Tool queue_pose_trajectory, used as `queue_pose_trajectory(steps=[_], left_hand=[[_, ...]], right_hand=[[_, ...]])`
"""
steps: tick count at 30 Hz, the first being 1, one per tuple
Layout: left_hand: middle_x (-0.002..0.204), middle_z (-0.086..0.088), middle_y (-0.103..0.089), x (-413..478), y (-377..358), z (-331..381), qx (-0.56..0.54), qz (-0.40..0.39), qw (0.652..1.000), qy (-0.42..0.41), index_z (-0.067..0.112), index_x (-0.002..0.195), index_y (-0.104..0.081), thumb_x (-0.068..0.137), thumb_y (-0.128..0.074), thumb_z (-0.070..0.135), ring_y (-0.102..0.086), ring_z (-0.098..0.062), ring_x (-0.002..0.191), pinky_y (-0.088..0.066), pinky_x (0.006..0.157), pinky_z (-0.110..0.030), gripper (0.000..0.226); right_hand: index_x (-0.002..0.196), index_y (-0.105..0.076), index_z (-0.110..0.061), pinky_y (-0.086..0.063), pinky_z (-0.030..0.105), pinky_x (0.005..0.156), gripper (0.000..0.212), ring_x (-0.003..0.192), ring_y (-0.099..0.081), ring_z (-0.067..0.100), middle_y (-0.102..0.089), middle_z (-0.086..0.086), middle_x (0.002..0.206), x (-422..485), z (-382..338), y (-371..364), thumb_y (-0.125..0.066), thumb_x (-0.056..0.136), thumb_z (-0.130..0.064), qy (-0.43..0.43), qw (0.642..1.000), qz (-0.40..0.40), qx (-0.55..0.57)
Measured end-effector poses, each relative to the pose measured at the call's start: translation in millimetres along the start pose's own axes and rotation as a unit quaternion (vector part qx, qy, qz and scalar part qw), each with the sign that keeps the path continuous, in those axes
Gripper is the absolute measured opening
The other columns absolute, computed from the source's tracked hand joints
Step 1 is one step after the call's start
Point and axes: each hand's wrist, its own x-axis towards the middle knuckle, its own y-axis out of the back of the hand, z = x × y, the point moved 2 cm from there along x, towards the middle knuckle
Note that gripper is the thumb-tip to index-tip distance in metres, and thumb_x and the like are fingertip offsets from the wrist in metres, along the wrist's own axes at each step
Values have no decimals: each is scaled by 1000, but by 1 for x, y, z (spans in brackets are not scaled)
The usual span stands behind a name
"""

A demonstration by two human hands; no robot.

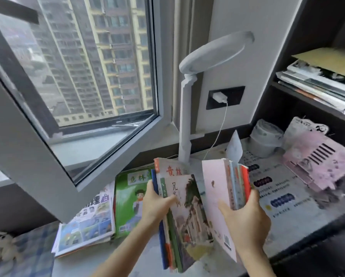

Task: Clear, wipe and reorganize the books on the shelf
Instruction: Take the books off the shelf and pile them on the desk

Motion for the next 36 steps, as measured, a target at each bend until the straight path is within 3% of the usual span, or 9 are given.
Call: queue_pose_trajectory(steps=[3,7,11,18,23,27,30,32,36], left_hand=[[97,-2,-70,47,-33,-12,-67,-27,996,54,19,104,-52,69,-77,0,-71,-14,81,-59,66,-31,47],[104,-4,-71,101,-62,-38,-118,-103,980,125,20,116,-51,71,-79,2,-71,-19,88,-58,72,-33,57],[100,-7,-70,137,-79,-68,-130,-120,965,194,15,115,-52,78,-73,-2,-70,-22,85,-56,64,-32,45],[109,-10,-67,165,-89,-106,-46,-32,969,242,7,115,-55,73,-81,11,-66,-27,96,-55,84,-38,50],[112,-12,-61,175,-83,-89,89,-13,972,217,4,117,-52,87,-67,22,-56,-23,90,-44,74,-31,39],[126,-17,-57,179,-67,-77,130,-22,969,210,2,133,-44,93,-50,8,-58,-29,99,-47,77,-34,41],[129,-16,-54,178,-48,-65,109,-11,975,192,6,138,-42,87,-41,-5,-59,-25,93,-50,70,-31,52],[126,-15,-57,177,-38,-60,91,3,980,179,7,129,-50,83,-42,-8,-57,-27,107,-49,87,-34,49],[114,-11,-62,163,-22,-47,91,-3,983,157,12,111,-55,81,-42,-9,-59,-26,104,-49,83,-33,39]], right_hand=[[81,-37,-15,-28,26,46,50,47,-41,24,-44,-1,59,24,8,-20,-84,65,-24,-35,998,38,-23],[79,-36,-14,-18,18,47,52,47,-38,21,-43,-1,60,56,20,-40,-85,65,-22,-43,996,72,-40],[80,-37,-14,-23,20,49,49,50,-44,21,-50,0,67,80,32,-58,-83,69,-25,-46,996,72,-40],[81,-33,-15,-15,18,49,48,51,-43,22,-62,14,70,102,38,-91,-79,71,-24,-17,988,60,-142],[99,-51,-6,-33,27,50,41,62,-63,36,-65,19,82,100,18,-148,-77,72,-22,18,973,-60,-220],[87,-55,-8,-38,24,38,65,43,-57,28,-58,13,63,85,1,-213,-93,36,-21,114,930,-152,-316],[84,-59,-14,-43,25,41,52,50,-57,25,-58,10,69,69,-2,-248,-90,44,-29,145,885,-197,-396],[86,-62,-17,-43,24,42,40,56,-57,21,-58,7,75,60,-1,-261,-84,56,-31,160,861,-232,-424],[117,-50,-15,-51,32,67,52,94,-61,22,-53,8,114,63,-16,-248,-70,81,-47,148,866,-246,-410]])
